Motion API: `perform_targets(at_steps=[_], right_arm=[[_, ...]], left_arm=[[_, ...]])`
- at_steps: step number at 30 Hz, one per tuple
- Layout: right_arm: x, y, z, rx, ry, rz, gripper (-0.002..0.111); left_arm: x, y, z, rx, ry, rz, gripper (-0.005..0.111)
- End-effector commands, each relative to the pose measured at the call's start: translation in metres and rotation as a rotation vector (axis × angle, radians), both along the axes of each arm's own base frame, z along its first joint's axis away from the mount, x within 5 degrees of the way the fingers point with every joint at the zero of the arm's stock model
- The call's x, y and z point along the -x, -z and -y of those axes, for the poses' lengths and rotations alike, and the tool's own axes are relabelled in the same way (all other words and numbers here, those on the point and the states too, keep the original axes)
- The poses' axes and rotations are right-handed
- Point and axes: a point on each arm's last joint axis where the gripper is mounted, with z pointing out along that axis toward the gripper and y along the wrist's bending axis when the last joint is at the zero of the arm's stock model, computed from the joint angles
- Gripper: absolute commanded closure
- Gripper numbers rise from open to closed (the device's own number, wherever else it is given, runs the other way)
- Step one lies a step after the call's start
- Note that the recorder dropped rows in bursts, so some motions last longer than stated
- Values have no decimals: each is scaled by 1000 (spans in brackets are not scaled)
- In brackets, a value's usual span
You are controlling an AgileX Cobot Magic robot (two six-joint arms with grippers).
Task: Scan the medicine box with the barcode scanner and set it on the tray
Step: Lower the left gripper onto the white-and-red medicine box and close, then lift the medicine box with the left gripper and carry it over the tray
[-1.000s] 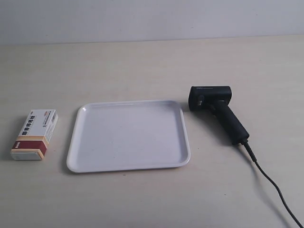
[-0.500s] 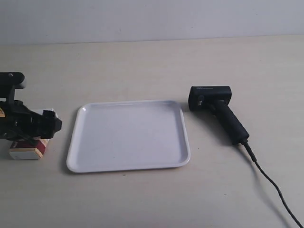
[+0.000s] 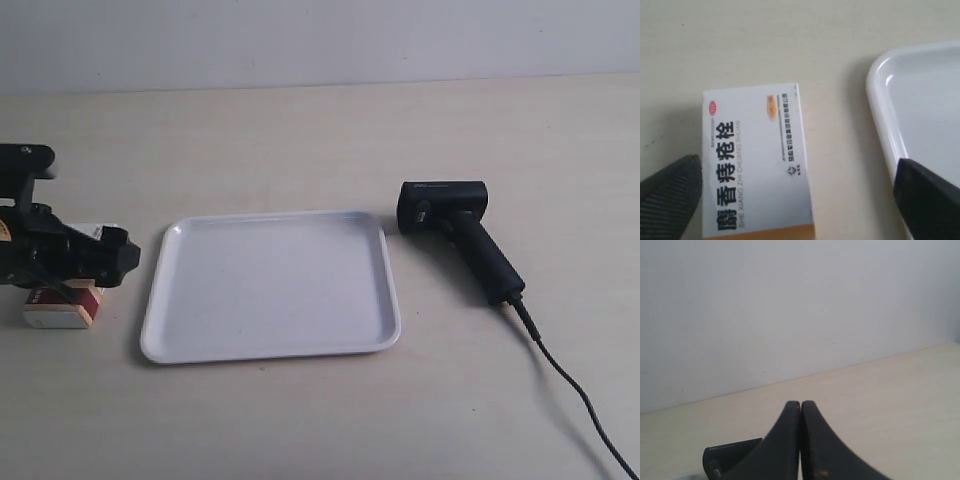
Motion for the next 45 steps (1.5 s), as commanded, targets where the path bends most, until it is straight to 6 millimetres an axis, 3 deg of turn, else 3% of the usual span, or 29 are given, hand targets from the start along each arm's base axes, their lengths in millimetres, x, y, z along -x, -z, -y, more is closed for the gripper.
perform_targets(at_steps=[1, 11, 19, 23, 26, 29, 32, 37, 39, 42, 45], right_arm=[[0, 0, 0, -2, 7, 14, 108], [0, 0, 0, -8, 6, 14, 108], [0, 0, 0, -8, 6, 14, 108], [0, 0, 0, -8, 6, 14, 108], [0, 0, 0, -8, 6, 15, 108], [0, -2, 1, -11, 8, 32, 108], [0, -2, 1, -21, 8, 38, 108], [0, -5, 1, -232, 5, 43, 108], [1, -8, 1, -175, 6, 56, 108], [-2, -26, 0, -171, 6, 65, 108], [-18, -37, -1, -150, 14, -24, 108]], left_arm=[[4, -17, 1, -8, 23, 34, 2], [-5, 21, -9, -50, 22, -26, 2], [-6, 32, -10, -59, 30, -43, 3], [-9, 32, -9, -54, 38, -11, 25], [-10, 28, -9, -49, 38, 12, 58], [-12, 17, -8, -59, 75, 64, 105], [-19, -4, -2, -124, 232, 168, 107], [-37, -41, 12, -210, 483, 330, 107], [-42, -44, 22, -213, 633, 353, 107], [-39, -48, 47, -68, 958, 369, 107], [-49, -49, 54, -27, 993, 296, 107]])
